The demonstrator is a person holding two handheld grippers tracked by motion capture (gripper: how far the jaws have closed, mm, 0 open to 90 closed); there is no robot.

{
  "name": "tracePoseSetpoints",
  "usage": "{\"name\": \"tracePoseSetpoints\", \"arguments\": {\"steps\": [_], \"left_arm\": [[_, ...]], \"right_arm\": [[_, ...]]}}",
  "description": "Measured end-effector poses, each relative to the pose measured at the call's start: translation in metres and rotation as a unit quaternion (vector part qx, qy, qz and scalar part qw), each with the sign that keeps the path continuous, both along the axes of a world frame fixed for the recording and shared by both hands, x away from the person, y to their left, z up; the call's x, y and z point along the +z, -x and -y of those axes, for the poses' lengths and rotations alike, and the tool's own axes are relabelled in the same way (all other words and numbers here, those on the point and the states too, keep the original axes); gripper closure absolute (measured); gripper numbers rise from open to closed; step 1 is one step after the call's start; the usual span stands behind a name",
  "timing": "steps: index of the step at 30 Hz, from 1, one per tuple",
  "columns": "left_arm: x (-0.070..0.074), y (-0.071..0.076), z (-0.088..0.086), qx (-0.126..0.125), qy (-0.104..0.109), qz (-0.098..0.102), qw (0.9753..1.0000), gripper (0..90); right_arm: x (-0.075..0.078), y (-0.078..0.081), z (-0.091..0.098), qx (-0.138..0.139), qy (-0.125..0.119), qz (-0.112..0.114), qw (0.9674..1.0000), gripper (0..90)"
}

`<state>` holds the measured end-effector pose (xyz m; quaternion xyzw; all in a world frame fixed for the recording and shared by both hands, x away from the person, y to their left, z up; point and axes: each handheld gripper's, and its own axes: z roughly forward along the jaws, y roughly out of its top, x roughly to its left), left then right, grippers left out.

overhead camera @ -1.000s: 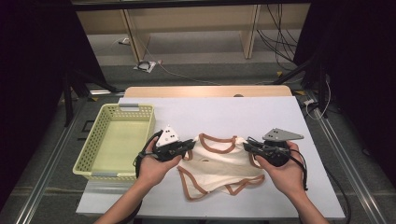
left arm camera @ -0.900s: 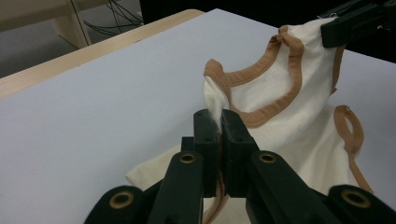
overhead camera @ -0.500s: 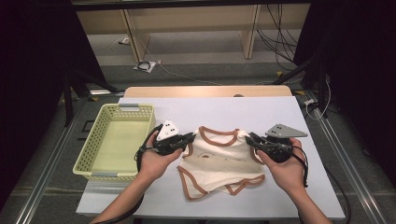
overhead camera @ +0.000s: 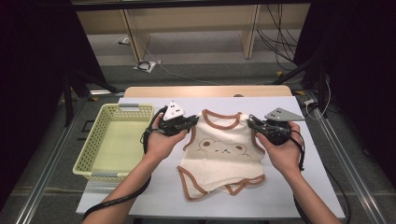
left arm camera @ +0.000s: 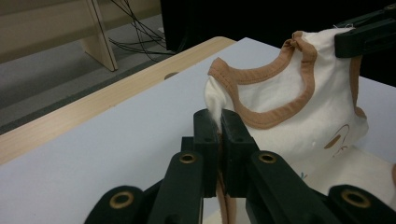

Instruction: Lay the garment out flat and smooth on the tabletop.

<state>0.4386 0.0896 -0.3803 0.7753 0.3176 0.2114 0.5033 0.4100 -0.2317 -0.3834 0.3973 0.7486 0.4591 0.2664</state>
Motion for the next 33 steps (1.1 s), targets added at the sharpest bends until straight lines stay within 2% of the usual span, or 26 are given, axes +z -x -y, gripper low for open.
{"name": "tracePoseSetpoints", "arguments": {"steps": [4, 10, 12, 14, 15, 16, 17, 18, 19, 20, 21, 22, 24, 26, 27, 30, 33], "left_arm": [[0.002, -0.016, 0.005, 0.011, -0.004, -0.002, 0.9999, 86.0], [0.005, -0.046, 0.011, 0.041, -0.013, -0.003, 0.9991, 86.0], [0.007, -0.061, 0.015, 0.062, -0.014, 0.002, 0.998, 85.7], [0.007, -0.079, 0.019, 0.094, -0.016, 0.009, 0.9954, 83.2], [0.006, -0.089, 0.022, 0.117, -0.009, 0.002, 0.9931, 76.4], [0.004, -0.097, 0.025, 0.136, -0.013, -0.002, 0.9907, 64.5], [0.002, -0.103, 0.027, 0.149, -0.028, -0.006, 0.9884, 52.5], [-0.001, -0.106, 0.03, 0.164, -0.053, -0.005, 0.9851, 40.6], [-0.003, -0.107, 0.031, 0.168, -0.076, -0.003, 0.9828, 30.6], [-0.005, -0.105, 0.031, 0.16, -0.083, -0.005, 0.9837, 28.3], [-0.007, -0.101, 0.031, 0.145, -0.083, -0.011, 0.9859, 27.7], [-0.01, -0.095, 0.03, 0.132, -0.09, -0.015, 0.9871, 26.0], [-0.017, -0.082, 0.029, 0.118, -0.107, -0.018, 0.9871, 27.1], [-0.025, -0.069, 0.027, 0.104, -0.116, -0.033, 0.9872, 27.6], [-0.028, -0.061, 0.027, 0.093, -0.123, -0.041, 0.9872, 28.5], [-0.038, -0.036, 0.026, 0.058, -0.138, -0.047, 0.9876, 31.9], [-0.045, -0.008, 0.022, 0.018, -0.153, -0.062, 0.9862, 34.8]], "right_arm": [[0.003, -0.016, 0.002, -0.015, 0.002, 0.005, 0.9999, 79.9], [0.005, -0.049, -0.002, -0.032, 0.013, 0.002, 0.9994, 79.8], [0.007, -0.063, -0.005, -0.039, 0.018, 0.003, 0.9991, 79.6], [0.01, -0.08, -0.01, -0.05, 0.02, 0.01, 0.9985, 77.5], [0.011, -0.089, -0.012, -0.055, 0.022, 0.008, 0.9982, 73.2], [0.011, -0.099, -0.014, -0.065, 0.031, 0.006, 0.9974, 66.7], [0.01, -0.109, -0.016, -0.078, 0.048, 0.005, 0.9958, 60.4], [0.007, -0.117, -0.017, -0.088, 0.058, -0.012, 0.9944, 54.6], [0.004, -0.122, -0.017, -0.097, 0.065, -0.031, 0.9927, 53.5], [0.001, -0.123, -0.016, -0.1, 0.071, -0.04, 0.9917, 52.8], [-0.003, -0.121, -0.017, -0.096, 0.075, -0.049, 0.9913, 50.9], [-0.007, -0.118, -0.016, -0.088, 0.08, -0.058, 0.9912, 50.0], [-0.018, -0.107, -0.013, -0.078, 0.084, -0.071, 0.9909, 50.1], [-0.03, -0.095, -0.007, -0.066, 0.088, -0.096, 0.9893, 50.1], [-0.035, -0.088, -0.004, -0.061, 0.09, -0.104, 0.9886, 50.2], [-0.048, -0.066, 0.001, -0.041, 0.098, -0.132, 0.9856, 50.4], [-0.055, -0.04, 0.004, -0.016, 0.101, -0.148, 0.9837, 50.8]]}}
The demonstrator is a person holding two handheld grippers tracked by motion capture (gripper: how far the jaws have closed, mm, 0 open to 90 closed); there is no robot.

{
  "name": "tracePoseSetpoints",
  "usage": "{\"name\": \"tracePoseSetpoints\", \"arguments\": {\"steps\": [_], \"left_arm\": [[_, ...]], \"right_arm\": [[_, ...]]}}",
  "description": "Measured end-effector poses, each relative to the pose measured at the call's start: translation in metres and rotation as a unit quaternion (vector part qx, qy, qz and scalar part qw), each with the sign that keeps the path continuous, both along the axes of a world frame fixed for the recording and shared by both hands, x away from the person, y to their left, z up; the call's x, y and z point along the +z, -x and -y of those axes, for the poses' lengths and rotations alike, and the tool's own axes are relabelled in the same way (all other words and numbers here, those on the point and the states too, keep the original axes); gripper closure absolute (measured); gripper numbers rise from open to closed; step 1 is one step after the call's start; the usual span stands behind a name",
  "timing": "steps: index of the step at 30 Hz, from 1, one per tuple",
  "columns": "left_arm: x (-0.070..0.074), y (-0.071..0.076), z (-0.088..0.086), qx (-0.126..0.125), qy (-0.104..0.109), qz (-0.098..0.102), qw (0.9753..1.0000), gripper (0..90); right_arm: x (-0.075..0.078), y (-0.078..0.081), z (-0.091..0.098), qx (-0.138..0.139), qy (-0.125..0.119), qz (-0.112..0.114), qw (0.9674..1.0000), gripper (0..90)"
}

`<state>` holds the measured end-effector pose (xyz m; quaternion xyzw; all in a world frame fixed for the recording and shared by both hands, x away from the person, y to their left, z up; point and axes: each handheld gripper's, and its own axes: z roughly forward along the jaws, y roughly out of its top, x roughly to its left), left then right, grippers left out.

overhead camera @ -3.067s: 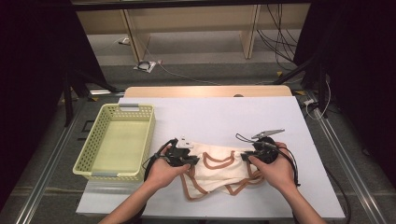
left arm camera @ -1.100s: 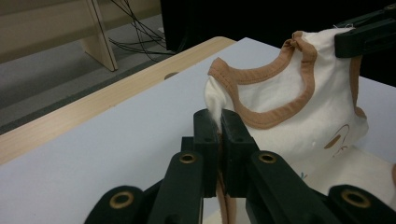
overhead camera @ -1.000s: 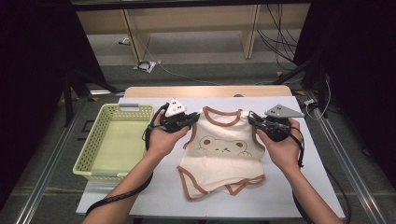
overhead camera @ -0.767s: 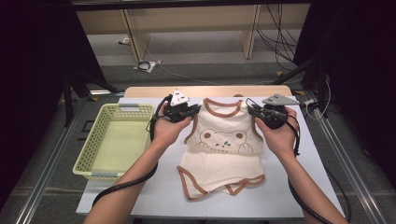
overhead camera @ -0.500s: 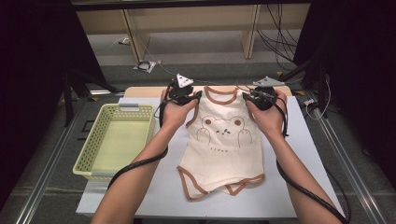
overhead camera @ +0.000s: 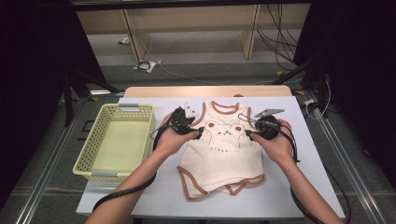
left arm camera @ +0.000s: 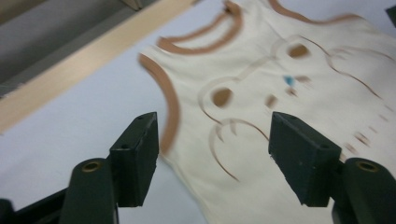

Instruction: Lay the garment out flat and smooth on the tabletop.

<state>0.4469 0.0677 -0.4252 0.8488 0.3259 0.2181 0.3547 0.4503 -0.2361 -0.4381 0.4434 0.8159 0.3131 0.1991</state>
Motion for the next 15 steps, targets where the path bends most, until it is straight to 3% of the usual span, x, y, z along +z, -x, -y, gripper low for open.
{"name": "tracePoseSetpoints", "arguments": {"steps": [6, 10, 13, 15], "left_arm": [[-0.011, 0.056, -0.017, -0.052, -0.011, -0.023, 0.9983, 40.7], [-0.019, 0.083, -0.025, -0.077, -0.026, -0.034, 0.9961, 45.4], [-0.026, 0.101, -0.028, -0.096, -0.038, -0.04, 0.9938, 47.4], [-0.031, 0.112, -0.029, -0.108, -0.04, -0.049, 0.9921, 48.2]], "right_arm": [[-0.002, 0.066, -0.004, 0.056, -0.012, -0.023, 0.9981, 55.7], [0.0, 0.104, -0.01, 0.101, -0.013, -0.04, 0.994, 63.4], [-0.002, 0.126, -0.021, 0.136, -0.011, -0.055, 0.9891, 69.2], [-0.009, 0.138, -0.032, 0.168, -0.006, -0.072, 0.9831, 71.0]]}}
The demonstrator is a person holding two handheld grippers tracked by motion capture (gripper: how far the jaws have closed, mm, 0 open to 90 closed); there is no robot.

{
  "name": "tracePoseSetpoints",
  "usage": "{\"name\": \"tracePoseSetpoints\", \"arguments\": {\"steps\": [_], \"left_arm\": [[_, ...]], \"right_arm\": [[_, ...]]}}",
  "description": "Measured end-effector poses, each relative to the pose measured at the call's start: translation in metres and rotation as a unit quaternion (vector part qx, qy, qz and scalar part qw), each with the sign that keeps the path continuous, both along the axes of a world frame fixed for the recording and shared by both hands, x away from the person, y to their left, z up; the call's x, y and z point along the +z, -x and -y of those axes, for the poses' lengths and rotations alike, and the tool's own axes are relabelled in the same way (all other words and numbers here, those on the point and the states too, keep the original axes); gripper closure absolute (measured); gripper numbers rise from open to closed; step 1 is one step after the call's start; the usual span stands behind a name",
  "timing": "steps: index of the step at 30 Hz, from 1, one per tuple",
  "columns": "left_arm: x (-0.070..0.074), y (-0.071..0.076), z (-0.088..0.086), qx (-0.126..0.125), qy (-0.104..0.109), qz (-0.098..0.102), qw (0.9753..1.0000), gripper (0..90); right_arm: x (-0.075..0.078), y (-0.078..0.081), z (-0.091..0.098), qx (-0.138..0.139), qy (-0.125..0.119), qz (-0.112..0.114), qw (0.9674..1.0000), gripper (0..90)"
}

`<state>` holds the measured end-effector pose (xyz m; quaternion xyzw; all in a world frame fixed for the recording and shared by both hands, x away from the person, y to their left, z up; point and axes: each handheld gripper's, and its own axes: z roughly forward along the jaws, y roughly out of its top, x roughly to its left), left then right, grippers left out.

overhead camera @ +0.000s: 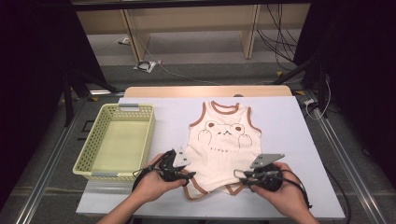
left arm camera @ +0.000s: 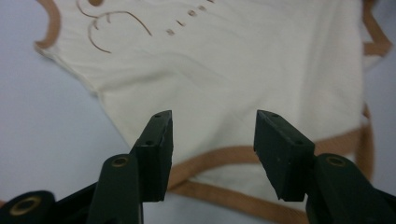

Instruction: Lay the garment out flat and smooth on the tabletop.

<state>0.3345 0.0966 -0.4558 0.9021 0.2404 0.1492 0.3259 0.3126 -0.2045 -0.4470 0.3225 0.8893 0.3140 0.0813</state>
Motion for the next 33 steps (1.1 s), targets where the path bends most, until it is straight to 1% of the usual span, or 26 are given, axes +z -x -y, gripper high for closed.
{"name": "tracePoseSetpoints", "arguments": {"steps": [2, 3, 4, 5, 8, 9, 10, 11, 12, 14, 15, 16, 17, 18, 19, 21, 23, 24, 27, 28, 30, 31, 32, 33], "left_arm": [[-0.005, 0.008, -0.001, -0.008, -0.004, -0.008, 0.9999, 48.9], [-0.008, 0.011, -0.001, -0.01, -0.009, -0.011, 0.9998, 49.2], [-0.011, 0.013, -0.002, -0.012, -0.013, -0.014, 0.9997, 50.1], [-0.014, 0.015, -0.002, -0.013, -0.017, -0.018, 0.9996, 50.6], [-0.019, 0.017, -0.003, -0.016, -0.022, -0.026, 0.9993, 51.3], [-0.02, 0.018, -0.003, -0.017, -0.022, -0.028, 0.9992, 51.6], [-0.021, 0.018, -0.002, -0.019, -0.023, -0.03, 0.9991, 51.9], [-0.022, 0.019, -0.001, -0.021, -0.024, -0.033, 0.9989, 52.0], [-0.023, 0.019, -0.001, -0.021, -0.023, -0.036, 0.9989, 52.3], [-0.024, 0.019, 0.0, -0.021, -0.018, -0.043, 0.9987, 52.4], [-0.024, 0.018, -0.001, -0.022, -0.019, -0.045, 0.9986, 52.6], [-0.024, 0.018, -0.001, -0.022, -0.019, -0.046, 0.9985, 52.6], [-0.024, 0.017, -0.001, -0.021, -0.019, -0.047, 0.9985, 52.6], [-0.024, 0.017, -0.002, -0.02, -0.017, -0.049, 0.9985, 52.6], [-0.025, 0.017, -0.002, -0.018, -0.015, -0.05, 0.9985, 52.6], [-0.025, 0.017, -0.002, -0.019, -0.014, -0.05, 0.9985, 52.9], [-0.024, 0.017, -0.002, -0.02, -0.016, -0.05, 0.9984, 53.0], [-0.024, 0.017, -0.002, -0.021, -0.017, -0.05, 0.9984, 53.0], [-0.023, 0.018, -0.003, -0.019, -0.014, -0.049, 0.9985, 53.0], [-0.022, 0.018, -0.004, -0.02, -0.015, -0.048, 0.9985, 53.0], [-0.021, 0.019, -0.005, -0.017, -0.013, -0.05, 0.9985, 53.1], [-0.02, 0.019, -0.007, -0.019, -0.014, -0.049, 0.9985, 53.2], [-0.019, 0.019, -0.008, -0.017, -0.014, -0.048, 0.9986, 53.5], [-0.018, 0.02, -0.009, -0.017, -0.015, -0.047, 0.9986, 53.9]], "right_arm": [[-0.009, 0.007, -0.011, 0.025, 0.003, -0.022, 0.9994, 72.0], [-0.014, 0.009, -0.015, 0.035, 0.01, -0.028, 0.9989, 72.0], [-0.017, 0.01, -0.019, 0.037, 0.016, -0.04, 0.9984, 71.9], [-0.019, 0.01, -0.021, 0.042, 0.02, -0.041, 0.998, 71.8], [-0.023, 0.005, -0.024, 0.039, 0.028, -0.046, 0.9978, 70.9], [-0.024, 0.003, -0.025, 0.041, 0.027, -0.044, 0.9978, 70.9], [-0.024, 0.003, -0.026, 0.039, 0.025, -0.047, 0.9978, 71.1], [-0.025, 0.001, -0.026, 0.042, 0.025, -0.044, 0.9978, 71.8], [-0.024, 0.001, -0.027, 0.038, 0.028, -0.049, 0.9977, 73.5], [-0.024, -0.001, -0.028, 0.038, 0.032, -0.047, 0.9977, 78.5], [-0.023, -0.001, -0.029, 0.029, 0.033, -0.054, 0.9976, 81.3], [-0.023, -0.001, -0.029, 0.029, 0.033, -0.057, 0.9974, 85.3], [-0.023, -0.002, -0.028, 0.034, 0.036, -0.061, 0.9969, 88.0], [-0.023, -0.002, -0.028, 0.034, 0.035, -0.059, 0.997, 88.8], [-0.022, -0.001, -0.029, 0.03, 0.035, -0.067, 0.9967, 89.2], [-0.021, 0.0, -0.028, 0.042, 0.043, -0.063, 0.9962, 89.5], [-0.02, 0.001, -0.027, 0.039, 0.044, -0.066, 0.9961, 89.7], [-0.02, 0.002, -0.027, 0.044, 0.046, -0.066, 0.9958, 89.7], [-0.018, 0.007, -0.025, 0.048, 0.051, -0.072, 0.9949, 89.7], [-0.017, 0.009, -0.025, 0.044, 0.05, -0.079, 0.9946, 89.7], [-0.015, 0.013, -0.021, 0.053, 0.058, -0.081, 0.9936, 89.7], [-0.014, 0.015, -0.02, 0.053, 0.06, -0.081, 0.9935, 89.7], [-0.013, 0.018, -0.02, 0.049, 0.057, -0.083, 0.9937, 89.7], [-0.012, 0.019, -0.018, 0.057, 0.061, -0.081, 0.9932, 89.7]]}}
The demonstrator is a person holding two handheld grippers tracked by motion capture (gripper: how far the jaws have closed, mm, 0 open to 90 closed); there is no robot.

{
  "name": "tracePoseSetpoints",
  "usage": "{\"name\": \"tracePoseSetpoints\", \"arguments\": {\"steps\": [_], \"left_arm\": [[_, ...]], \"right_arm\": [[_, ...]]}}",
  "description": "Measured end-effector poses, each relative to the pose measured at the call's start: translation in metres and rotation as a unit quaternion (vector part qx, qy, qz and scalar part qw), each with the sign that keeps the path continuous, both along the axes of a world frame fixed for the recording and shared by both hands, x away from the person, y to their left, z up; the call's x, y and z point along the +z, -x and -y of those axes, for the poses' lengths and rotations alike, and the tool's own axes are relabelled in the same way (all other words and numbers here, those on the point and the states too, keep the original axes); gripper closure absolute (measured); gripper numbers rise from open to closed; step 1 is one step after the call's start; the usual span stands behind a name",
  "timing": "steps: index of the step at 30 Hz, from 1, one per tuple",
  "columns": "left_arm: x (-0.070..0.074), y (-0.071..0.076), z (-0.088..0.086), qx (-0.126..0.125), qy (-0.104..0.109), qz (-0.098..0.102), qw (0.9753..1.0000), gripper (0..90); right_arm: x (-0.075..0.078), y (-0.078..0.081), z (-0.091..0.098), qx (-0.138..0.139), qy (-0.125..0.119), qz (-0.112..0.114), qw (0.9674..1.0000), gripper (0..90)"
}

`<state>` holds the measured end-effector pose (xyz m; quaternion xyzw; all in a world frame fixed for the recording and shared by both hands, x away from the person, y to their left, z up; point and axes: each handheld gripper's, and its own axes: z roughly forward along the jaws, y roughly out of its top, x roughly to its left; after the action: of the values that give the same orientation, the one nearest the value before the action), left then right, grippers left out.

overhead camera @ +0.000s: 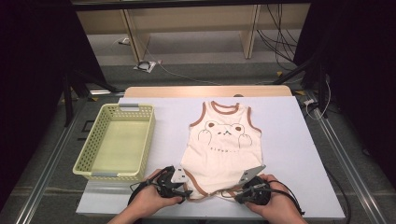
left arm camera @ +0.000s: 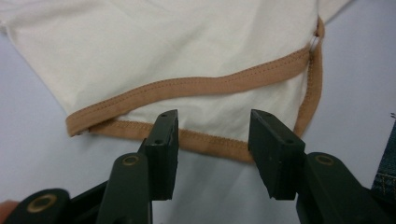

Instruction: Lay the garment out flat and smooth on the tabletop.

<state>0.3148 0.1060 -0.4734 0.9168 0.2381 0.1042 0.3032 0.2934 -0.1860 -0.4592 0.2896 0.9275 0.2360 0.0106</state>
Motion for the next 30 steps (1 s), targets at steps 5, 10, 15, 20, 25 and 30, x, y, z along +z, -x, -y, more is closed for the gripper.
{"name": "tracePoseSetpoints", "arguments": {"steps": [5, 10, 15, 20, 25, 30], "left_arm": [[0.003, 0.001, -0.003, 0.003, 0.004, 0.002, 1.0, 54.6], [0.003, -0.005, -0.006, 0.022, -0.001, 0.008, 0.9997, 55.1], [0.001, -0.006, -0.006, 0.028, -0.007, 0.01, 0.9995, 55.0], [0.004, 0.0, -0.005, 0.019, 0.0, 0.006, 0.9998, 55.0], [0.01, 0.014, 0.006, -0.028, 0.014, -0.01, 0.9994, 55.4], [0.003, 0.024, 0.022, -0.081, -0.002, -0.018, 0.9965, 56.5]], "right_arm": [[0.003, 0.011, 0.002, 0.007, 0.003, -0.004, 1.0, 89.7], [0.002, 0.021, 0.002, 0.012, 0.007, -0.016, 0.9998, 89.7], [0.0, 0.028, -0.001, 0.029, 0.009, -0.029, 0.9991, 90.0], [0.004, 0.026, 0.0, 0.015, -0.001, -0.008, 0.9999, 84.7], [0.006, 0.017, 0.006, -0.024, -0.023, 0.007, 0.9994, 75.0], [-0.006, 0.012, -0.001, -0.013, -0.02, -0.004, 0.9997, 70.8]]}}
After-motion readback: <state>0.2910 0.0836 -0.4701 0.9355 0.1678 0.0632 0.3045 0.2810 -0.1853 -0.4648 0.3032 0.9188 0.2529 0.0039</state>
